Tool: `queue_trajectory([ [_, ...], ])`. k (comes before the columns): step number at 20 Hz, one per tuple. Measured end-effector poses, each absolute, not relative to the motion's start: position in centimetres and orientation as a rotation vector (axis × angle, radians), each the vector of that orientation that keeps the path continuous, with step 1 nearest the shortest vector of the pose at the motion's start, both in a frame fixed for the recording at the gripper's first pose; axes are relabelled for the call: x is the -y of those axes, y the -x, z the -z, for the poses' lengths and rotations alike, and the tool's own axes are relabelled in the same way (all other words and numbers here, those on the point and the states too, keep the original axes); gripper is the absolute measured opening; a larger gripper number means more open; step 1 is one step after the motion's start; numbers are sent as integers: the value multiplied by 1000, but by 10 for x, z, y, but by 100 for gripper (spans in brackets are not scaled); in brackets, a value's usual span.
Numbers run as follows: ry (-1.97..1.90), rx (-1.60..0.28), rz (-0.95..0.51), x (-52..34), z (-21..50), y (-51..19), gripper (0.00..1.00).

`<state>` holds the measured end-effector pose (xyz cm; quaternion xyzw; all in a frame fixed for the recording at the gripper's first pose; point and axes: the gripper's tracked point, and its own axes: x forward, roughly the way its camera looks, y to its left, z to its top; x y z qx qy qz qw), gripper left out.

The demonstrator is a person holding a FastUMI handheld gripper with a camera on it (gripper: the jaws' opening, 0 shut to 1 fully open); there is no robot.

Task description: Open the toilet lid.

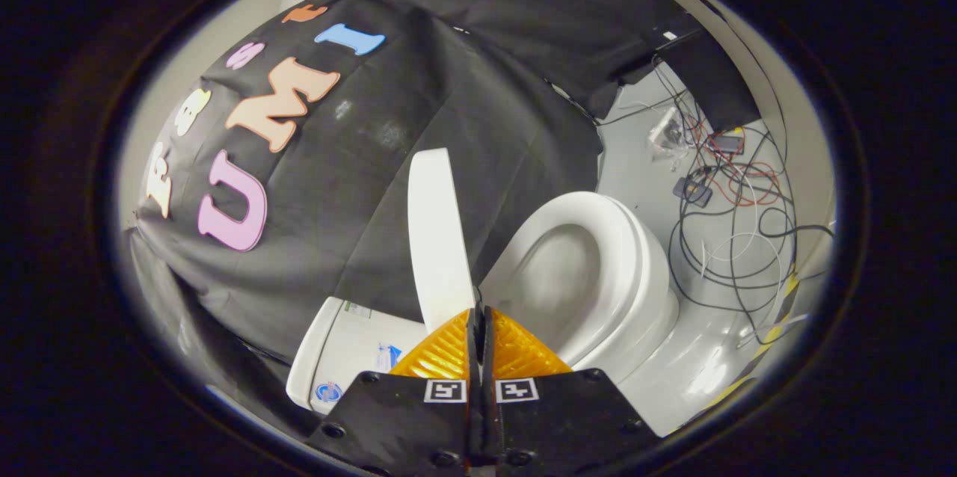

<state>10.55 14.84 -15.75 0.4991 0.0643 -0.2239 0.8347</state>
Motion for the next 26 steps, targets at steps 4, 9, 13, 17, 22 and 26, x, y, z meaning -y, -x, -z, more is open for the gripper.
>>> queue_trajectory([
  [4, -1021, -127, 476, -157, 143, -110, 0],
  [9, -987, -112, 482, -166, 131, -113, 0],
  [13, -939, -109, 473, -176, 117, -118, 0],
  [17, -887, -117, 466, -186, 107, -123, 0],
  [22, -793, -142, 464, -193, 99, -126, 0],
  [26, -689, -172, 457, -204, 88, -133, 0],
])
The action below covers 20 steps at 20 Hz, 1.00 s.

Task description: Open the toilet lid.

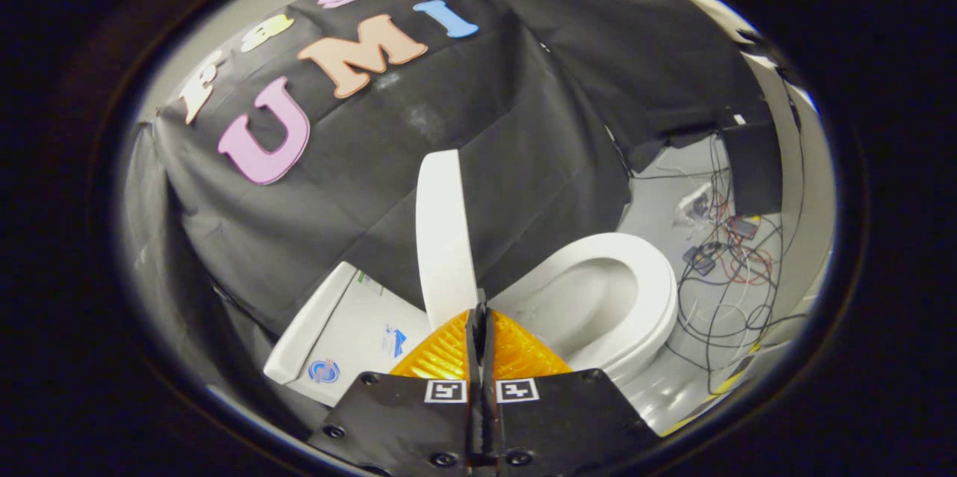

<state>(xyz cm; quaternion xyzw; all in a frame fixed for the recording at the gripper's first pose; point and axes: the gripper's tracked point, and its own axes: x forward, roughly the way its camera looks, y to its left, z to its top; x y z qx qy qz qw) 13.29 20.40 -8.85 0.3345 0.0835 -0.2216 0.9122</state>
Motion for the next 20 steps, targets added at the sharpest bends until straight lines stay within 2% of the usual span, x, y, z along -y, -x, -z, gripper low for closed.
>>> queue_trajectory([
  [20, -442, -191, 367, -258, 53, -159, 0],
])
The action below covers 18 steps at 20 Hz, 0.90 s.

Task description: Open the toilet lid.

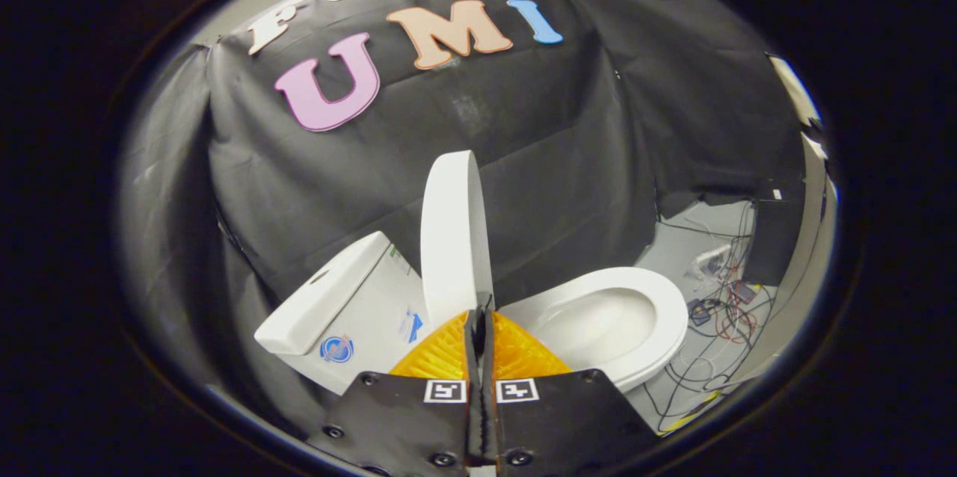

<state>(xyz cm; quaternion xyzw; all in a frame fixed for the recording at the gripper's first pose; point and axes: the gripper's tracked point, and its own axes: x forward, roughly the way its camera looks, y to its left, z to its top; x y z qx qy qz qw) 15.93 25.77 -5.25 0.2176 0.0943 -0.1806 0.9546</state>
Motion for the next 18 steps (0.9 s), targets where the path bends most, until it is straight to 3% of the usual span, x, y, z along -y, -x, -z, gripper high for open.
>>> queue_trajectory([
  [18, -322, -189, 232, -319, 38, -188, 1],
])
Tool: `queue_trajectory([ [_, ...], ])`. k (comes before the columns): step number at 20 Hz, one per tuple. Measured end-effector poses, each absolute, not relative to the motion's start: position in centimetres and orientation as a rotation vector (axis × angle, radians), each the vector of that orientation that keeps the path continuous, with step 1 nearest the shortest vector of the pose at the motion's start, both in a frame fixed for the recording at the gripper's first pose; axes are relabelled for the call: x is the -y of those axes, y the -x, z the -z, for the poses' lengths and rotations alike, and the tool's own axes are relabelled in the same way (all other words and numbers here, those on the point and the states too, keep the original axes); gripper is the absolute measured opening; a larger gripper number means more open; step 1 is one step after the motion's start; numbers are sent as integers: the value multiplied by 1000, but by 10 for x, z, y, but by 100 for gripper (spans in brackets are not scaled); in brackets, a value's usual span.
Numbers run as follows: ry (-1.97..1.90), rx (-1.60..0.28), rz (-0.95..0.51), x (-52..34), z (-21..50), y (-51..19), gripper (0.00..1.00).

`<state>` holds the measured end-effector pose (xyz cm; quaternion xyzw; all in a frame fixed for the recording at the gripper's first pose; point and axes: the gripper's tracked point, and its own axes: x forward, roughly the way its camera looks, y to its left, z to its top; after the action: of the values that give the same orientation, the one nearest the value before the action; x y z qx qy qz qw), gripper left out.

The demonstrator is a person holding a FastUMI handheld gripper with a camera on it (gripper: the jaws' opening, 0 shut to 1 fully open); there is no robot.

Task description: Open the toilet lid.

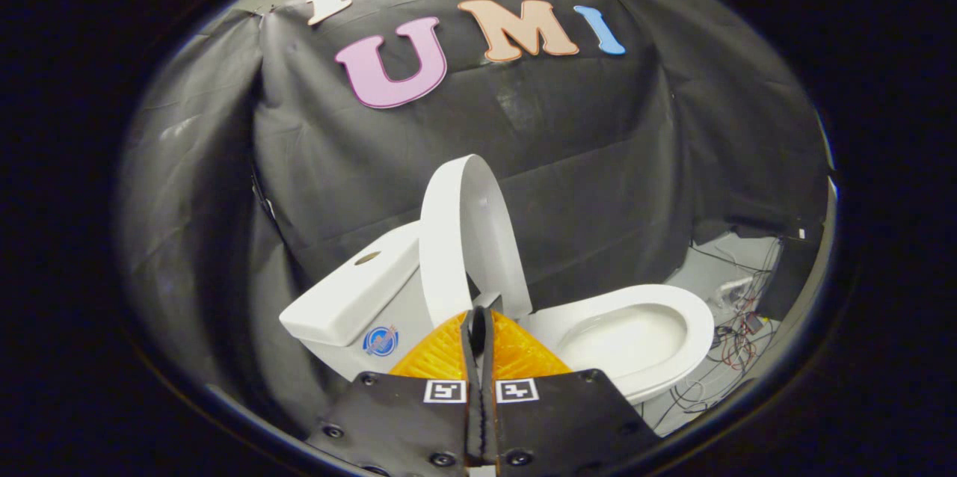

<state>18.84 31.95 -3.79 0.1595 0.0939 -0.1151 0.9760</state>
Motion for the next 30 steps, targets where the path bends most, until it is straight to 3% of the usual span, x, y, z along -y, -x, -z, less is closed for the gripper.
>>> queue_trajectory([
  [24, -154, -182, 111, -377, 42, -202, 2],
  [25, -167, -167, 80, -380, 39, -202, 9],
  [26, -184, -147, 52, -380, 34, -196, 22],
  [27, -199, -130, 13, -384, 30, -193, 22],
  [29, -178, -111, 28, -372, 25, -185, 36],
  [30, -168, -106, 34, -366, 21, -183, 48],
])
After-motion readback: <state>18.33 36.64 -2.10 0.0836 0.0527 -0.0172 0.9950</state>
